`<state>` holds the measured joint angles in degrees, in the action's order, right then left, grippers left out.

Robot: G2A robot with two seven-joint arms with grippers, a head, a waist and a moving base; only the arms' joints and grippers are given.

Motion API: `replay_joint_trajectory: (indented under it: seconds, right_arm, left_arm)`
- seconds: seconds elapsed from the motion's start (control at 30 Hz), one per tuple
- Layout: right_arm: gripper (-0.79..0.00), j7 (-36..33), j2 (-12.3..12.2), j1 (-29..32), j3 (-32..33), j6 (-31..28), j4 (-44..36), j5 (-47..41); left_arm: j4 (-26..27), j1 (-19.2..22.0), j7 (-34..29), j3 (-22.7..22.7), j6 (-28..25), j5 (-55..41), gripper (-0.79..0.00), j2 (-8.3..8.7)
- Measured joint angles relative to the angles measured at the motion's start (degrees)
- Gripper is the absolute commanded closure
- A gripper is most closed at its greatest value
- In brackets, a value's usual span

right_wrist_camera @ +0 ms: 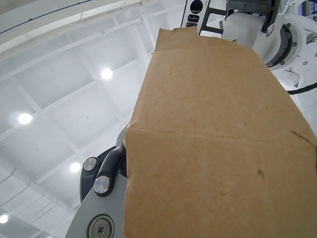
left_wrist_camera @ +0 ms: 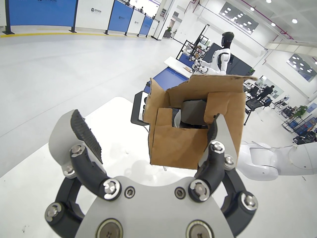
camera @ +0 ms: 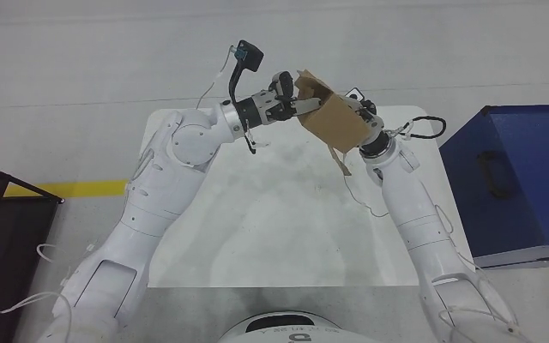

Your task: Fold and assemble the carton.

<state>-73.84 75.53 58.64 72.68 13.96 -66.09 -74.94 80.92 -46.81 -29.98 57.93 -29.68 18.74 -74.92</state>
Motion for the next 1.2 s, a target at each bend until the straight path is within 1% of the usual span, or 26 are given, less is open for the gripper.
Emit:
replay_joint_trajectory:
  seconds: [0.27, 0.47, 0.67, 0.83, 0.9, 1.0, 1.1, 1.2]
  right_arm:
    - [0.0, 0.1, 0.1, -0.3, -0.3, 0.2, 0.3, 0.5]
    - [0.0, 0.0, 0.1, -0.2, -0.2, 0.2, 0.1, 0.7]
    - [0.0, 0.0, 0.1, -0.2, -0.1, 0.3, -0.3, 0.6]
    - [0.0, -0.1, 0.1, 0.0, 0.1, 0.3, -0.6, 0.5]
    - [0.0, -0.2, 0.1, 0.0, 0.1, 0.3, -0.7, 0.5]
    - [0.0, -0.2, 0.1, 0.0, 0.0, 0.4, -1.0, 0.7]
    - [0.0, -0.2, 0.1, 0.1, -0.1, 0.3, -1.2, 0.7]
    - [0.0, -0.2, 0.2, 0.1, -0.2, 0.2, -1.3, 0.8]
  left_arm:
    - [0.5, 0.1, 0.3, -1.5, -0.1, 1.3, -0.785, -0.31]
    - [1.7, -0.7, 1.2, 0.2, -0.8, 1.6, -0.785, 0.04]
    - [4.8, -3.4, 1.0, 4.1, -3.2, -0.9, -0.785, 0.99]
    - [6.4, -6.7, 0.5, 10.1, -5.1, -5.1, -0.785, 2.29]
    - [5.8, -7.4, 0.5, 12.5, -4.5, -5.6, -0.785, 2.73]
    - [4.2, -7.1, 1.2, 14.6, -2.3, -4.4, -0.785, 3.1]
    - [2.5, -6.1, 2.3, 14.6, 0.2, -2.1, -0.785, 3.11]
    - [0.8, -4.5, 3.0, 12.9, 2.7, 0.7, -0.785, 2.8]
